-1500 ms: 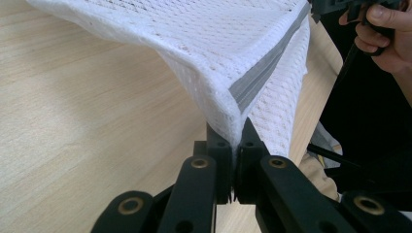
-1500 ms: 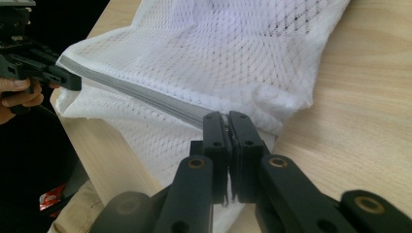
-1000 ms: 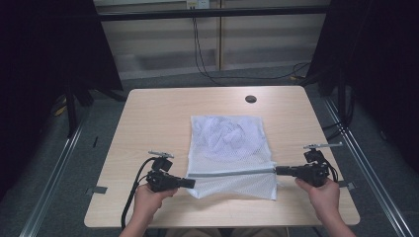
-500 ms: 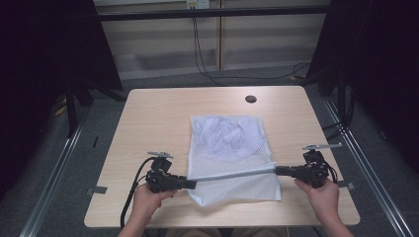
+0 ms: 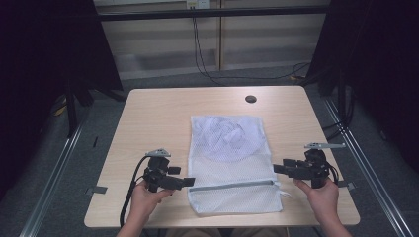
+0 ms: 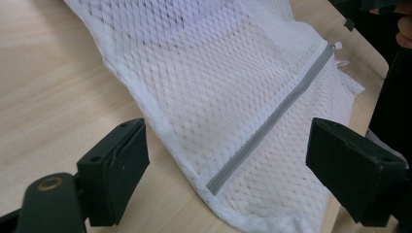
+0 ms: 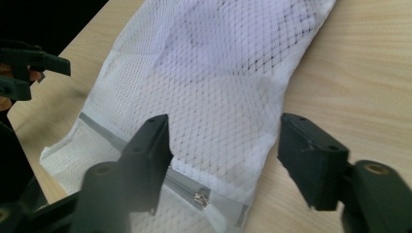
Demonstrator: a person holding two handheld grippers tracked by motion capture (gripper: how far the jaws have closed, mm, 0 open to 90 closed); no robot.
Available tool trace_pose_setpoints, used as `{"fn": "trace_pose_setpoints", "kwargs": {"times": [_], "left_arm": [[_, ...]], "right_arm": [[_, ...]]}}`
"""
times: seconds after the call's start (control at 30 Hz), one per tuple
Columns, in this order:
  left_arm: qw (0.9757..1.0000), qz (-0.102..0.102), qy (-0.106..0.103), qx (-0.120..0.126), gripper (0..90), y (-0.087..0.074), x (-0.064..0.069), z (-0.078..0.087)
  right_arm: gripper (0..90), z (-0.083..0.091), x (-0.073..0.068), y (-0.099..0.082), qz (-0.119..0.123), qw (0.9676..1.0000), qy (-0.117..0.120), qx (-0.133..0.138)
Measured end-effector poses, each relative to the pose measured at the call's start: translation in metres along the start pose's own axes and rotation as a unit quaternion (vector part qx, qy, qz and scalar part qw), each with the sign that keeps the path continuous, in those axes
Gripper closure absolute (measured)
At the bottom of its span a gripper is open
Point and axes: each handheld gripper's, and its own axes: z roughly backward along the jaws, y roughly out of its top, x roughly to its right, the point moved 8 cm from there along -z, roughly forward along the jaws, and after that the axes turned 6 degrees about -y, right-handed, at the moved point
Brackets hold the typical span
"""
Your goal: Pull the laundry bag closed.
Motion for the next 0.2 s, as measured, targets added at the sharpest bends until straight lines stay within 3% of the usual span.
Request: {"fn": "trace_pose_setpoints", "kwargs": {"times": [0.1,0.2], "left_arm": [[0.9999,-0.008,0.014,0.004,10.2,0.0009,-0.0028,0.0002],[0.9995,-0.016,0.025,-0.007,9.1,-0.0004,-0.0068,0.0004]], "right_arm": [[27.4,-0.0004,0.0013,0.0008,0.005,1.0000,-0.008,0.002],[23.4,-0.0010,0.0027,0.0009,0.012,0.9998,-0.019,0.001]]}}
